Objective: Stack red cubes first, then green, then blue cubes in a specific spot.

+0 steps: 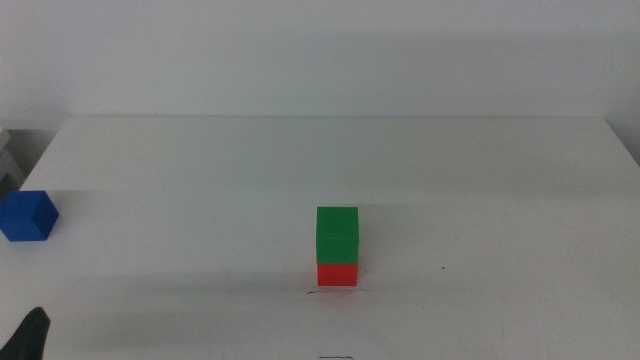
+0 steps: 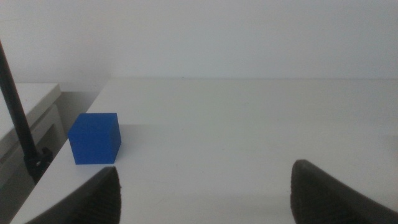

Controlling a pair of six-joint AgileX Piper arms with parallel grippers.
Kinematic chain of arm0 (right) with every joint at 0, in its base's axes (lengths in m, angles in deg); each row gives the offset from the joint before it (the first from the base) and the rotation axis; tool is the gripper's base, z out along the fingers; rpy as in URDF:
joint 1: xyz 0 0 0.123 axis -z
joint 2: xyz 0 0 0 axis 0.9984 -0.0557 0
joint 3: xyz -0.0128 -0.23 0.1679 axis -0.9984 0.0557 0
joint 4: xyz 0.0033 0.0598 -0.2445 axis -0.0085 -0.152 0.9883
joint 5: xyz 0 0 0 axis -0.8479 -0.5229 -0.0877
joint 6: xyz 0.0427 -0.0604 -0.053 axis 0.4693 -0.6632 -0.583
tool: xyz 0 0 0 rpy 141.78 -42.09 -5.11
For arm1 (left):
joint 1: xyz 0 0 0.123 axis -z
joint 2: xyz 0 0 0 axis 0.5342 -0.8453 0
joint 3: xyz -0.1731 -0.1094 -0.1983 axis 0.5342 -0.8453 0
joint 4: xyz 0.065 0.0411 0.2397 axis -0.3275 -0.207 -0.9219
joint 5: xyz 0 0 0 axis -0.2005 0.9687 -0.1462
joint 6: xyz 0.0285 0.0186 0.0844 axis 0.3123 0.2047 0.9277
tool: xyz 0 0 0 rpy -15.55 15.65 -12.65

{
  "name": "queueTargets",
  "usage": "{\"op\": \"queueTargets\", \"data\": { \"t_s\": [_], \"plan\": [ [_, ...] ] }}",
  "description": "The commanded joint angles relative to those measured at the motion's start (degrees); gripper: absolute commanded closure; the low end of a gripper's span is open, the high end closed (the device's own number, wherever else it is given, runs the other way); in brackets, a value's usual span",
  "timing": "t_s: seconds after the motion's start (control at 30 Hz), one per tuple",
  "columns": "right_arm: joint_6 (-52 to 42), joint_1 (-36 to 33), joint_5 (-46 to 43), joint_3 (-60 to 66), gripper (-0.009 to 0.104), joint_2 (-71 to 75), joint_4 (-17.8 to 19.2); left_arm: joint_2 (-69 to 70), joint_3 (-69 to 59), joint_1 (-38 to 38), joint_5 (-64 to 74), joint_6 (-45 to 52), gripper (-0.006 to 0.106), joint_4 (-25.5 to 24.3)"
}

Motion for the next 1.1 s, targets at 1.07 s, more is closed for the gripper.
{"op": "queueTargets", "data": {
  "t_s": [1.07],
  "plan": [
    [-1.7,-2.4,-5.6,-1.2,0.019,-0.5,-0.4,-32.8,33.0,-7.8,24.6,-0.1,0.007,-0.3]
  ]
}}
